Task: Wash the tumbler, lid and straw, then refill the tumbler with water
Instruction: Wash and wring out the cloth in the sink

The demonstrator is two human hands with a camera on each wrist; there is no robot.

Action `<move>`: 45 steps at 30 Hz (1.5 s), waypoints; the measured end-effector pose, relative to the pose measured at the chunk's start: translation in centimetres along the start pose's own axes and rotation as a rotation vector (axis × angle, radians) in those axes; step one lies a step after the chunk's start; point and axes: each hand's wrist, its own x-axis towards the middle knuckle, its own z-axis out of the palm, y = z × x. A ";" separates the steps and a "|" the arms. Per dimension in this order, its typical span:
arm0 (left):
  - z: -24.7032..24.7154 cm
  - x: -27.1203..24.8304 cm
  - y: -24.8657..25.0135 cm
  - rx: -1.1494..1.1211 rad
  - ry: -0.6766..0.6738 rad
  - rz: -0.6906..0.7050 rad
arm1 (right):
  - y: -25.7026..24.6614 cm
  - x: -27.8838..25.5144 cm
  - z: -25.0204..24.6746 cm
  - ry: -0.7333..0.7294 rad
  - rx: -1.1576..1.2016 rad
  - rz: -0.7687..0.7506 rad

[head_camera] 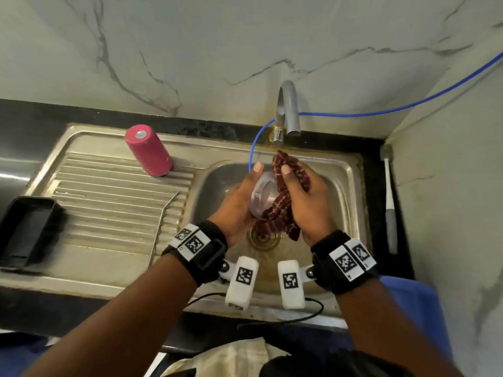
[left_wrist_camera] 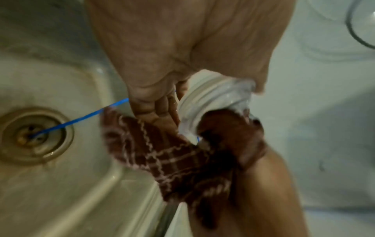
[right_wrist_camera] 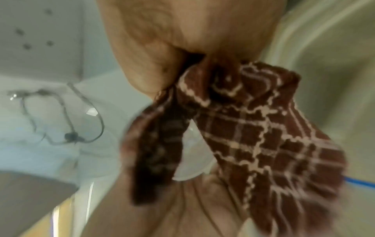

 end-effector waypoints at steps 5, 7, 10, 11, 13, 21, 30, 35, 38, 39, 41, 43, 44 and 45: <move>0.5 0.7 -0.4 0.070 0.212 0.007 | -0.2 -1.0 1.4 0.036 -0.275 -0.175; 0.2 0.9 -0.4 0.089 0.300 0.020 | 0.2 -1.8 1.8 0.029 -0.352 -0.271; 0.1 1.0 -0.7 0.135 0.345 0.023 | 1.2 -2.5 1.9 0.024 -0.433 -0.313; 0.3 0.9 -0.9 0.143 0.357 0.023 | 1.4 -2.6 1.8 0.028 -0.439 -0.314; 0.3 0.8 -1.2 0.181 0.366 0.035 | 1.5 -3.0 1.4 0.001 -0.453 -0.361; 0.4 1.2 -0.5 0.214 0.285 0.129 | 0.2 -1.3 0.6 -0.058 -0.644 -0.480; -0.3 2.1 -0.9 0.420 0.254 0.215 | -1.6 0.5 0.7 -0.130 -0.581 -0.263; 0.2 3.0 0.0 0.102 0.313 0.076 | 0.1 -1.7 0.9 -0.071 -0.632 -0.503; 0.2 3.1 0.7 -0.130 0.253 -0.039 | 1.9 -3.0 0.0 -0.009 -0.682 -0.504; 0.5 2.9 0.8 -0.162 0.188 -0.054 | 2.3 -3.1 -0.5 0.029 -0.664 -0.530; 1.2 2.3 0.6 -0.213 0.085 -0.072 | 2.6 -3.4 -1.5 0.070 -0.565 -0.584; 1.9 1.7 0.1 -0.266 -0.003 -0.094 | 2.7 -3.3 -2.2 0.081 -0.394 -0.548; 2.2 1.5 -0.2 -0.276 -0.053 -0.106 | 2.8 -3.1 -2.5 0.107 -0.304 -0.493; 2.4 1.3 -0.5 -0.279 -0.099 -0.119 | 2.9 -2.7 -2.8 0.135 -0.227 -0.430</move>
